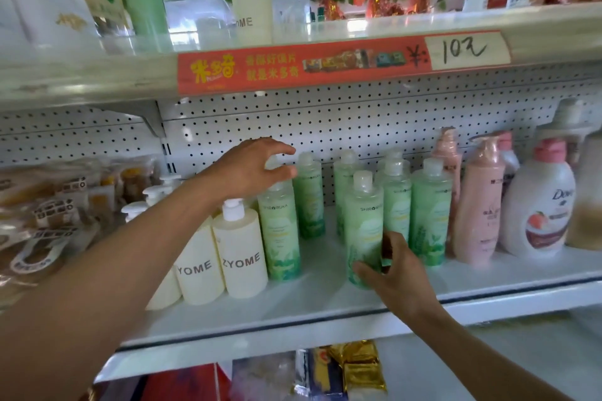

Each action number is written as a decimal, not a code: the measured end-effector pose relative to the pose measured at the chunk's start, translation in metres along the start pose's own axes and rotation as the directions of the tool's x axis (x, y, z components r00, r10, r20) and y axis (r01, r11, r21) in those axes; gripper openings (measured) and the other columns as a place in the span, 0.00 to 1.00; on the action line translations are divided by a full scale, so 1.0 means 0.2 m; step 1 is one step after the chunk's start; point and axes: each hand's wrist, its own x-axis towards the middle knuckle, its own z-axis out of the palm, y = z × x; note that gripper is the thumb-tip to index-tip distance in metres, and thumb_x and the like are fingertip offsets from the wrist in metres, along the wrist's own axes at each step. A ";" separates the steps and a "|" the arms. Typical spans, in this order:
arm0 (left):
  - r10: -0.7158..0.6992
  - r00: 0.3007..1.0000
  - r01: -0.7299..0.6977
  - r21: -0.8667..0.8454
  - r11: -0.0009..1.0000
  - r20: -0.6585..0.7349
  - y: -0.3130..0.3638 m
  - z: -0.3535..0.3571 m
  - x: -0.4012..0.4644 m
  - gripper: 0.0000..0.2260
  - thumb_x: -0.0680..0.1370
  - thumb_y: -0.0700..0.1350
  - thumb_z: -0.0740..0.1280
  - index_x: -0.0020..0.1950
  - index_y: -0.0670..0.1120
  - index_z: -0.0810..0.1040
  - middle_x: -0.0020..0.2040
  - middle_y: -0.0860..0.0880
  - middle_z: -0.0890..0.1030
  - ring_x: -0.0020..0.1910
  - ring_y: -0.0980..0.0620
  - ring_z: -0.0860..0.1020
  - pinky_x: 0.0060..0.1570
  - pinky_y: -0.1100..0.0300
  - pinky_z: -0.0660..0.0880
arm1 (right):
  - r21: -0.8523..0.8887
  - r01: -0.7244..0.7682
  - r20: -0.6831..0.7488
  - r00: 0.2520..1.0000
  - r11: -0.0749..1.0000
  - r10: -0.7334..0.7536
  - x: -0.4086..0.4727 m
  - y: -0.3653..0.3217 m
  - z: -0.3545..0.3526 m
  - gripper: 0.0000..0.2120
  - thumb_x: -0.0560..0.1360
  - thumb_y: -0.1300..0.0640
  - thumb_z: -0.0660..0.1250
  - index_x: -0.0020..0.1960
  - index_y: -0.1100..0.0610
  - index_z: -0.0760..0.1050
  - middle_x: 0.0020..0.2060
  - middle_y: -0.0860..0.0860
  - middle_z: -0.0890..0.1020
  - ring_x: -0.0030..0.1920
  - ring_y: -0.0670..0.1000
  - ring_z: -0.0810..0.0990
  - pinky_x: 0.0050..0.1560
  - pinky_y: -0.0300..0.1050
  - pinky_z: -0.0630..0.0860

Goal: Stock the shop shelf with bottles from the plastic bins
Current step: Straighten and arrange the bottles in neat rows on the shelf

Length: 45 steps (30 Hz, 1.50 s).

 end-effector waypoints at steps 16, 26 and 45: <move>-0.027 0.982 -0.001 0.144 0.990 0.188 -0.08 0.04 -0.03 0.38 0.71 0.62 0.71 0.76 0.51 0.63 0.77 0.55 0.60 0.75 0.56 0.59 0.69 0.66 0.54 | -0.097 0.017 0.052 0.999 0.995 -0.012 0.18 -0.16 0.26 0.22 0.71 0.51 0.74 0.57 0.55 0.67 0.52 0.52 0.81 0.51 0.55 0.81 0.49 0.49 0.78; 0.034 0.992 -0.049 0.130 0.990 0.119 -0.09 0.04 -0.02 0.40 0.65 0.64 0.74 0.73 0.51 0.69 0.72 0.56 0.67 0.71 0.57 0.64 0.67 0.66 0.59 | -0.054 -0.008 -0.025 1.000 0.998 0.007 0.29 -0.14 0.40 0.24 0.67 0.50 0.76 0.55 0.52 0.65 0.52 0.49 0.80 0.52 0.54 0.80 0.48 0.45 0.75; -0.028 0.980 -0.004 0.161 0.987 0.196 -0.05 0.04 -0.04 0.39 0.71 0.63 0.71 0.77 0.52 0.62 0.77 0.56 0.59 0.75 0.58 0.56 0.71 0.65 0.52 | -0.178 0.199 0.008 0.980 0.964 -0.201 0.32 -0.21 0.29 0.32 0.70 0.66 0.68 0.70 0.60 0.61 0.63 0.55 0.69 0.65 0.55 0.68 0.64 0.47 0.68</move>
